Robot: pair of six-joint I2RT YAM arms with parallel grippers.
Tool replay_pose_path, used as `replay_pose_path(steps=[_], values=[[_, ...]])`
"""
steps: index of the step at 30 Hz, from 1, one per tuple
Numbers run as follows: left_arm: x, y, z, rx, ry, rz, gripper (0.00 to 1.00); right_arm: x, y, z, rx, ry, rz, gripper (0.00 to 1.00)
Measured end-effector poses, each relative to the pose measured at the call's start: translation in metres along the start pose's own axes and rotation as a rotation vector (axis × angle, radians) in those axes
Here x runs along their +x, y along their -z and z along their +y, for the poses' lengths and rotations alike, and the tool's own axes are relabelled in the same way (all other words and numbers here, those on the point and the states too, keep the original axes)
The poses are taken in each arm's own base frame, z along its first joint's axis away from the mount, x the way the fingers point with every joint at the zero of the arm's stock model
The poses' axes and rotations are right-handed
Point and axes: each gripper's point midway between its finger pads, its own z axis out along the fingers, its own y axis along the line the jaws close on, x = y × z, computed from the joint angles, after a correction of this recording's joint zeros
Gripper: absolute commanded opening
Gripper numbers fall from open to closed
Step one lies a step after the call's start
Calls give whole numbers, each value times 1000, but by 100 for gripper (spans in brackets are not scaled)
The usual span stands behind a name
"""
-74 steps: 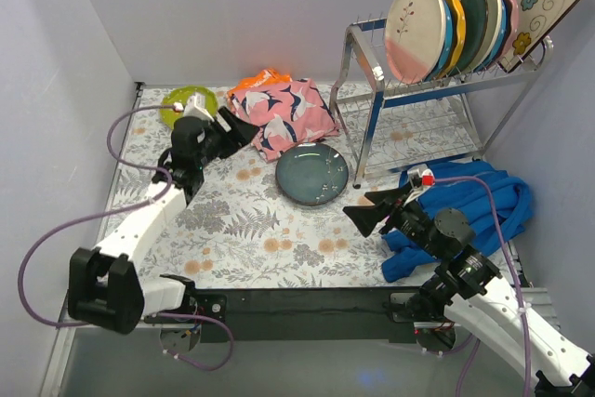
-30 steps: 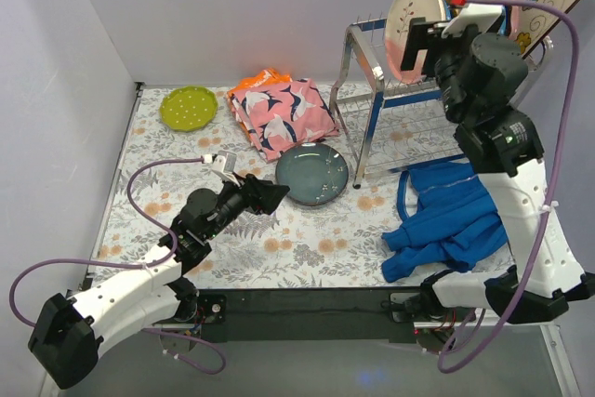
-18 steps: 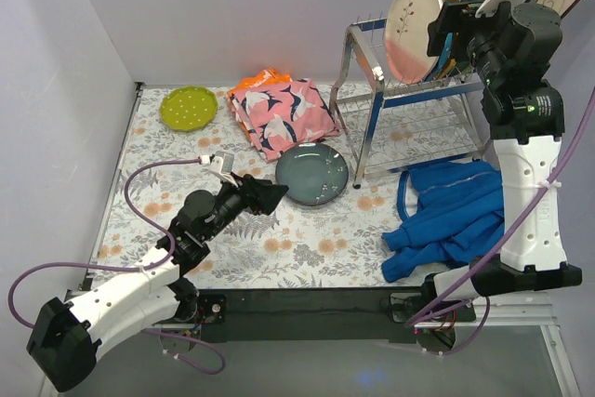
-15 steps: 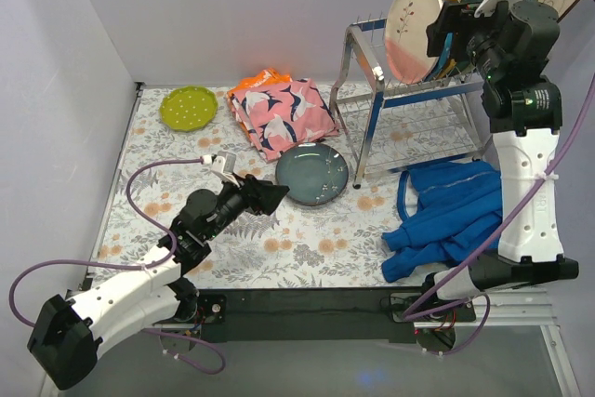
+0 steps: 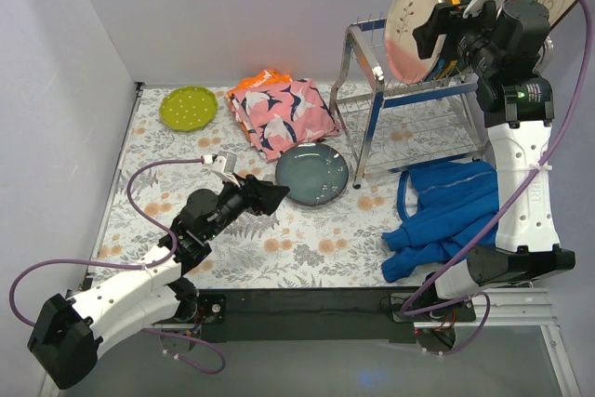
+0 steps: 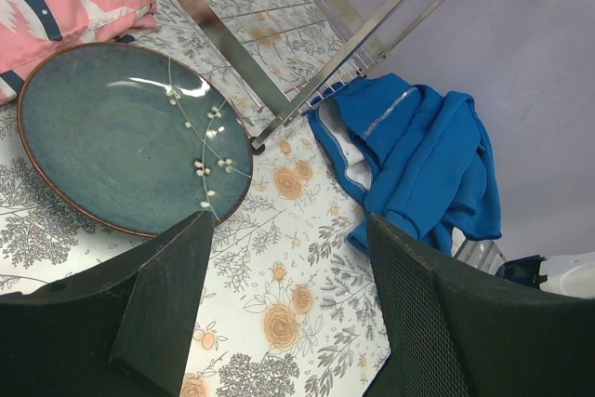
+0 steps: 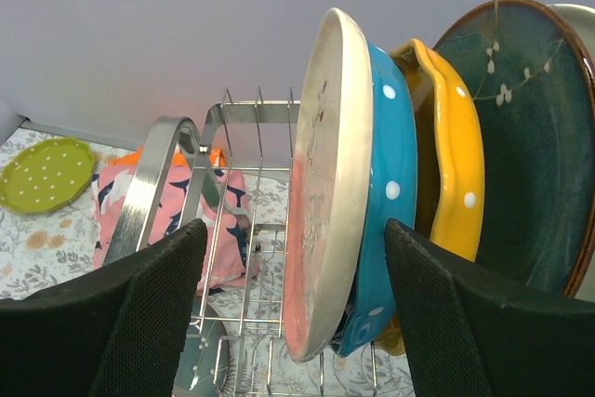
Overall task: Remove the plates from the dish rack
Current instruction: Unload the plate from the dish rack.
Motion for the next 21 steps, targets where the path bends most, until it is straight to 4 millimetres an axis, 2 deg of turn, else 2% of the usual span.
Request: replay_pose_path(steps=[3, 21], values=[[0, 0, 0, 0, 0, 1, 65, -1, 0, 1, -7, 3, -8, 76], [7, -4, -3, 24, 5, 27, 65, -5, -1, 3, -12, 19, -29, 72]])
